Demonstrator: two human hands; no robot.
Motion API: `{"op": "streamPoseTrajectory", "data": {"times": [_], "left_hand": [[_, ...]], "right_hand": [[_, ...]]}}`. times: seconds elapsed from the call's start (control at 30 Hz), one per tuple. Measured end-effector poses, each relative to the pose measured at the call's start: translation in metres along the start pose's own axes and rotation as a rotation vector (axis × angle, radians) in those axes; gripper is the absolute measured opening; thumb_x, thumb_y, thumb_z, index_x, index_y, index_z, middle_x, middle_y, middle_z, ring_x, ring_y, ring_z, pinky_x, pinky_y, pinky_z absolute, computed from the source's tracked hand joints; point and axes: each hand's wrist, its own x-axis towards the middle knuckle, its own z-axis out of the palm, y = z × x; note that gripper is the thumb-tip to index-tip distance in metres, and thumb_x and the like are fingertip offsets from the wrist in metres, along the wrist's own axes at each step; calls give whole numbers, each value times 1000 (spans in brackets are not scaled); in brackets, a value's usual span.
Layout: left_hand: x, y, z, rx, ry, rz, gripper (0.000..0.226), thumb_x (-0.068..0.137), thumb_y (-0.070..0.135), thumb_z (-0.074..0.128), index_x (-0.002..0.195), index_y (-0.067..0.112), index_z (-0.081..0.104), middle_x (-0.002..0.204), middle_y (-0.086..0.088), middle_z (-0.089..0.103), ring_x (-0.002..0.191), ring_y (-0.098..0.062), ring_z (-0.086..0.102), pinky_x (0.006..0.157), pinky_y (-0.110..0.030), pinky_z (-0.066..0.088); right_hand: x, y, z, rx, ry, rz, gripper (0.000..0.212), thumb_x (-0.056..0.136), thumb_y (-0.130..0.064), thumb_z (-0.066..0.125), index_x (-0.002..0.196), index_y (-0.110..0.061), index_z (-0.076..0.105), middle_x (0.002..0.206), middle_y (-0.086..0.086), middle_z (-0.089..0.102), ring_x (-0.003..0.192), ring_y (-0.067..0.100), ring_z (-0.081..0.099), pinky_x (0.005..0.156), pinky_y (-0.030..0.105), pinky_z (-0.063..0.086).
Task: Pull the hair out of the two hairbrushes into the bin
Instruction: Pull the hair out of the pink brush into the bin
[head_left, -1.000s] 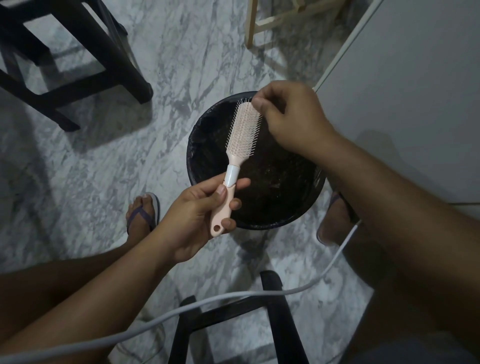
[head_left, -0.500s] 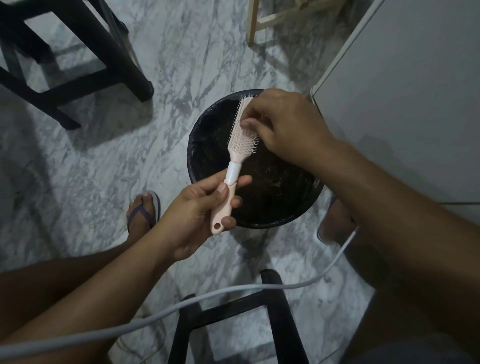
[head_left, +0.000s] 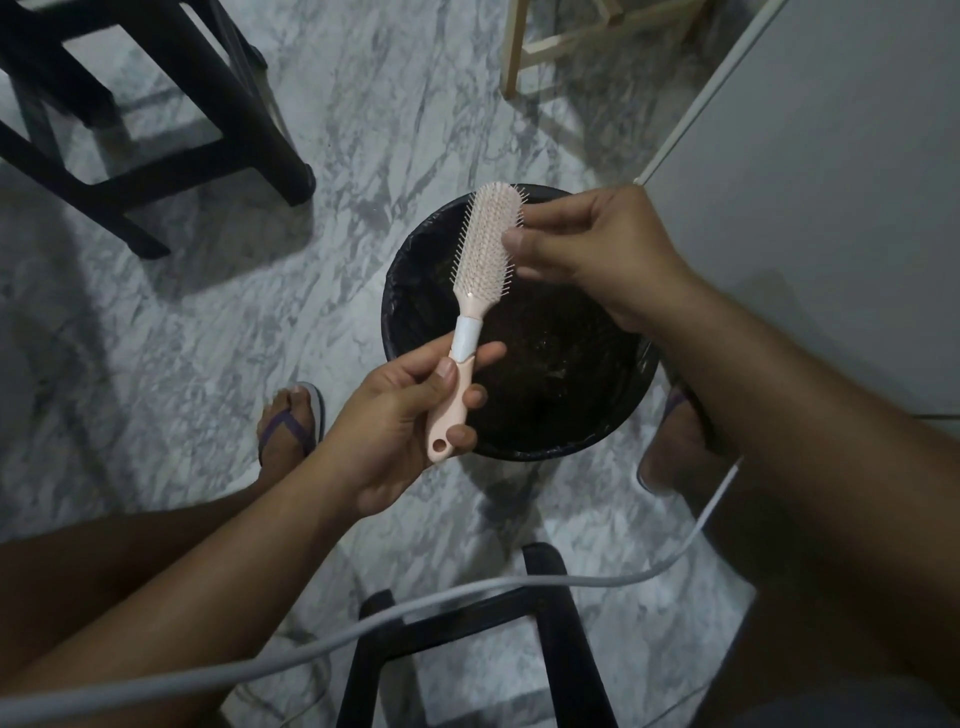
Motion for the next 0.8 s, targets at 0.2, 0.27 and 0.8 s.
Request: {"op": "streamPoseTrajectory", "data": {"times": [0.2,0.27,0.8], "left_hand": [[0,0,-1,5,7,7,42,103,5,40,143,7,54,130,-8,69,74,-11,55,52,-21,44],[-1,-1,-1,10,7,2,42,103,5,40,142,7,54,131,-8,69,74,-11,55,52,-21,45],[-3,-2,-2,49,-22,4,45,102,5,41,145,9,52,134,-7,67,77,-11,55,55,-23,45]], "right_hand": [[8,-15,-16,-72,153,-180,14,87,2,72,99,9,69,65,0,73,58,8,70,58,18,58],[15,-23,-30,5,258,-241,13,88,0,71,99,7,69,68,0,73,59,8,68,59,18,56],[8,8,-3,-864,-41,-633,16,86,-26,75,99,-18,77,94,2,71,85,9,63,77,16,48]]}}
